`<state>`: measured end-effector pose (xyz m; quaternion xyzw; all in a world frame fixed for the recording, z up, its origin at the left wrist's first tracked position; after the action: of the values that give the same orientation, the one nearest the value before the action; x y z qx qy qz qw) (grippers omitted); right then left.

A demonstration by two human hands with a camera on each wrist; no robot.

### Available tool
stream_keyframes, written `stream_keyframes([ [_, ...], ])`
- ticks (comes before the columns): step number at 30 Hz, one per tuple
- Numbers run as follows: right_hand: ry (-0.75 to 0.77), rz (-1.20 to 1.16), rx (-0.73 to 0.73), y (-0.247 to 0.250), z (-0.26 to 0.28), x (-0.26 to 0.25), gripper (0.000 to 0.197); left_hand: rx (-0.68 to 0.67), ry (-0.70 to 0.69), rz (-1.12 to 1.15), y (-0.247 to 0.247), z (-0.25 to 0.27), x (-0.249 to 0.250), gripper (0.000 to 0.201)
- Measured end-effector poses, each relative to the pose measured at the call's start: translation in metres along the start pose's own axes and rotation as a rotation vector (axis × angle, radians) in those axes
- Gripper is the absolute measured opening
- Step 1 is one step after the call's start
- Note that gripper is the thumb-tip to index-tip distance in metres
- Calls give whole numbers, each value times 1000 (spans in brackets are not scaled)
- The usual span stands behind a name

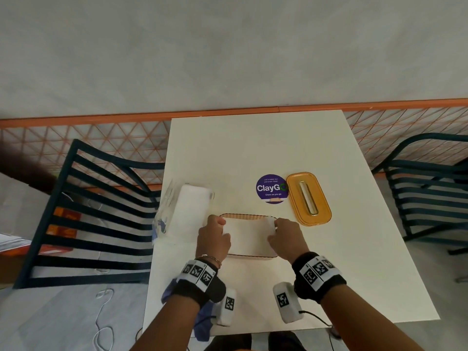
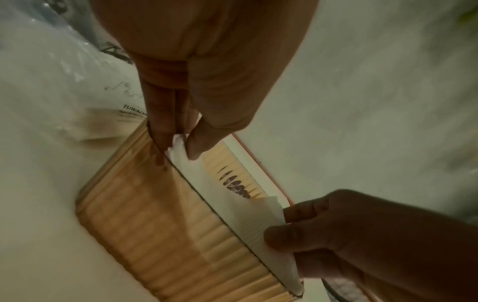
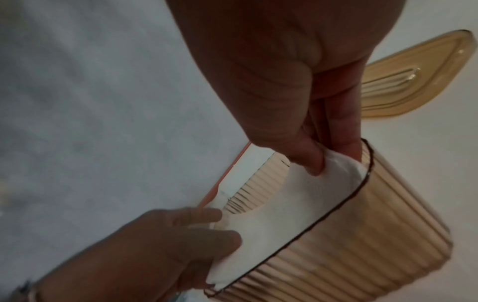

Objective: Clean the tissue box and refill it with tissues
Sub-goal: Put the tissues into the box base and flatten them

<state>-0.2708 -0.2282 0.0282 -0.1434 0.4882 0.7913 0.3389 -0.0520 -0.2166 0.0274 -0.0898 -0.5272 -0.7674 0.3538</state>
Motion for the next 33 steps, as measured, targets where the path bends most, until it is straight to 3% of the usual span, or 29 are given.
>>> stream_keyframes([
  [3, 23, 135, 65, 5, 5, -7, 34, 11, -98, -158, 1, 4, 11, 26],
  [7, 113, 237, 139, 13, 13, -14, 40, 124, -249, -303, 11, 10, 24, 23],
  [9, 147, 278, 94, 9, 15, -15, 40, 54, -357, -344, 4, 11, 28, 25],
  [11, 159, 324, -5, -4, 15, -11, 43, -106, -457, -418, -12, 11, 30, 28],
  [13, 162, 364, -98, -15, 15, -8, 45, -233, -480, -522, -25, 8, 27, 31],
  [15, 177, 357, -110, -19, 12, -9, 43, -275, -478, -551, -28, 4, 27, 33],
  [17, 208, 299, -51, -15, 9, -11, 38, -222, -475, -468, -16, 1, 31, 30],
  [20, 306, 195, 204, 9, 10, -19, 34, 50, -370, -228, 31, -13, 24, 20],
  [23, 223, 126, 318, 25, 9, -8, 43, 275, -107, -201, 74, -42, -16, 28],
  [25, 143, 73, 270, 24, 1, 1, 42, 207, 93, -253, 80, -64, -48, 57],
  [27, 90, 48, 207, 22, -6, 7, 36, 74, 200, -303, 73, -76, -69, 87],
  [33, 72, -12, 187, 21, -11, 6, 28, 70, 264, -387, 63, -84, -83, 99],
])
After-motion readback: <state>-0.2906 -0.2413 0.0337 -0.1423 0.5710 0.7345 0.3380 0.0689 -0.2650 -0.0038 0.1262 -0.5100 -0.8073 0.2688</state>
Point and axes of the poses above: each hand's wrist, its own z-axis away from the middle knuckle, its own y-axis out of the back of the hand, x = y × z, the point moved 7 cm from there along -z, towards the middle knuckle, and after that the axes turned 10 degrees about -z, right-handed, at the moved point
